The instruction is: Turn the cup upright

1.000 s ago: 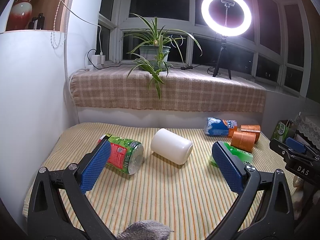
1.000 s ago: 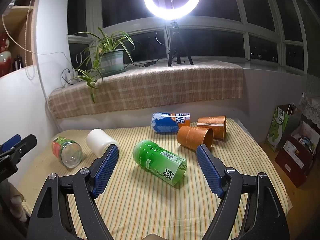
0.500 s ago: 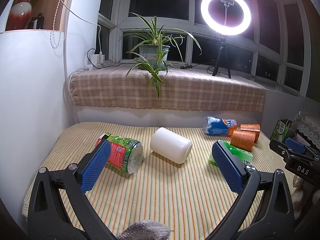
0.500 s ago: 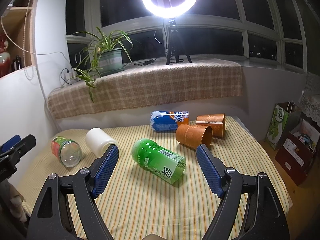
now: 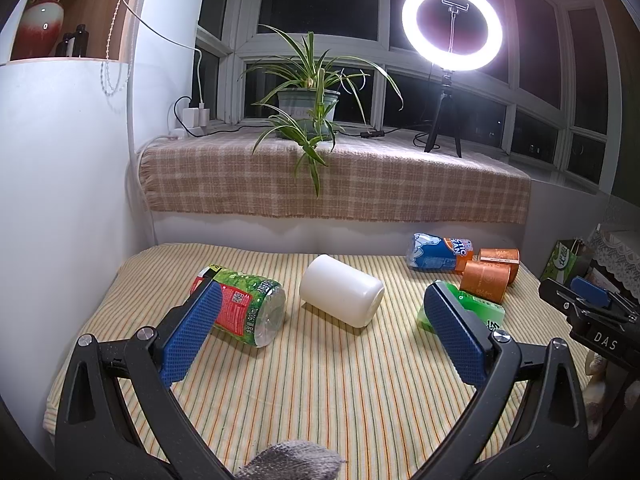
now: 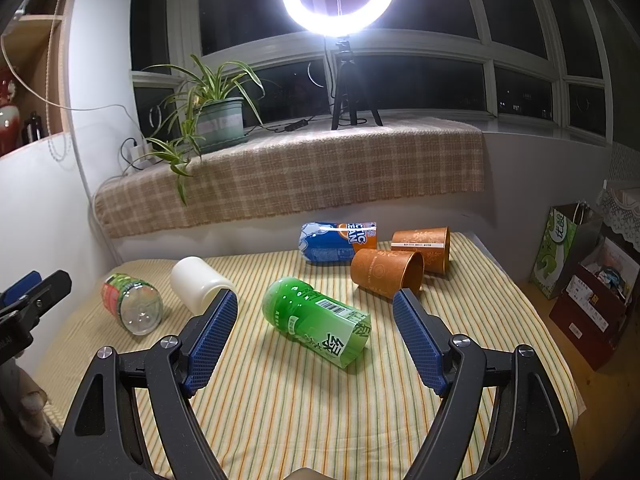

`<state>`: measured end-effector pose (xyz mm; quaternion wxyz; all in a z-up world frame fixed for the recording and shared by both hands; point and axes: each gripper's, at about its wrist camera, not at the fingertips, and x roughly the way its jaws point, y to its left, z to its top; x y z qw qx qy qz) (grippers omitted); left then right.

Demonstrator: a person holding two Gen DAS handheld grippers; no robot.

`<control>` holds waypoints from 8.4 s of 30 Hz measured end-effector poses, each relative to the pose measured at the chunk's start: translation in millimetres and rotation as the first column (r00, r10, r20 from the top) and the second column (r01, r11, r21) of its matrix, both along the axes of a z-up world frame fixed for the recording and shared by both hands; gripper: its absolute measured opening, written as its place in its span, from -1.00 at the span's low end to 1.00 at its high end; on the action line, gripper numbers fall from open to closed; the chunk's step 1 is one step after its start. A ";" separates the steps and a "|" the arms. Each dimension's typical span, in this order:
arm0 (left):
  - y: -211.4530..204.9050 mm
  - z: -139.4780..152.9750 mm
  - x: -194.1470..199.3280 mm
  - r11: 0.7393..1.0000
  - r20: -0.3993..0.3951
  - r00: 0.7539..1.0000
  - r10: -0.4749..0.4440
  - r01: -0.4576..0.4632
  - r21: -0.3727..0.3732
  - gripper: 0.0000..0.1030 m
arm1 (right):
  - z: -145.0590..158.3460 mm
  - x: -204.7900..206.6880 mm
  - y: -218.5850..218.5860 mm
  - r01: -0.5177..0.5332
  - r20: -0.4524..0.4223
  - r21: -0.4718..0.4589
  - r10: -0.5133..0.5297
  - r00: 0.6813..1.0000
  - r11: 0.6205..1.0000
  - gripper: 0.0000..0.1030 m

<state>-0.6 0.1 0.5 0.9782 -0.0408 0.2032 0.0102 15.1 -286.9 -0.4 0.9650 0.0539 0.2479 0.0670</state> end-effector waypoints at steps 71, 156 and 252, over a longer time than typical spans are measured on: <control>-174.6 -23.6 199.5 0.670 -0.467 0.728 -0.502 0.669 0.321 0.57 | -67.8 -0.1 -103.5 0.138 -0.182 0.152 -0.110 0.977 0.979 0.56; -149.2 -1.6 145.0 0.723 -0.549 0.665 -0.506 0.674 0.149 0.34 | -83.5 -13.2 -96.2 0.118 -0.271 0.233 -0.052 0.961 0.965 0.56; -10.3 -46.8 -28.4 0.963 -0.378 0.899 -0.219 0.137 -0.231 0.56 | -32.1 84.9 85.1 -0.361 -0.230 -0.021 0.347 0.909 0.932 0.19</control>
